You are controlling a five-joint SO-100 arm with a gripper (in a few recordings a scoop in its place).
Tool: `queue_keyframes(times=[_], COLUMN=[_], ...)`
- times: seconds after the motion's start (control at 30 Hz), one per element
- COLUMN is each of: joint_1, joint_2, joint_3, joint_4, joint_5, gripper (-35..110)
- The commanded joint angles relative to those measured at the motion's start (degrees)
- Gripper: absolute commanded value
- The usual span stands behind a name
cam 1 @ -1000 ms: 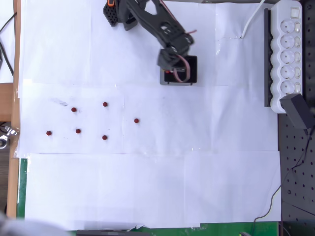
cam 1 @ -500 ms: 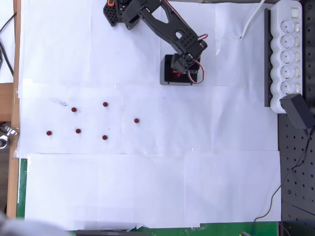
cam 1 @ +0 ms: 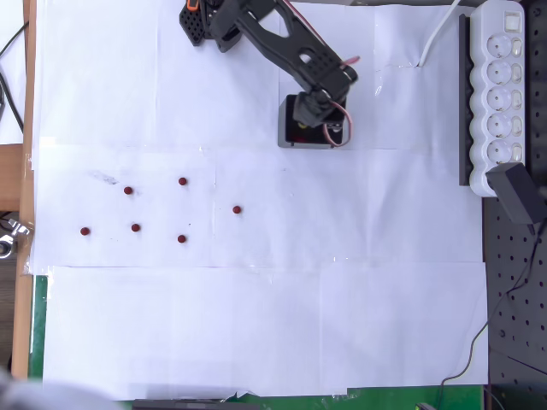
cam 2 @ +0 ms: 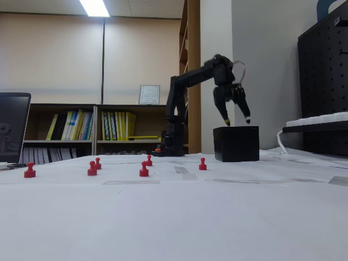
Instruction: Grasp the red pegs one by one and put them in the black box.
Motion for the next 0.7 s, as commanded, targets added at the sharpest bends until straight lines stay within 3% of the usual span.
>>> queue_keyframes(times=[0.0, 0.37, 0.67], joint_1=[6.24, 19.34, 21.97], joint_2=[-9.84, -14.68, -7.65], joint_3=[-2.72, -38.94, -45.88], joint_4=[-3.34, -32.17, -49.92], joint_5=[4.04, 25.31, 32.17], gripper=[23, 23, 23])
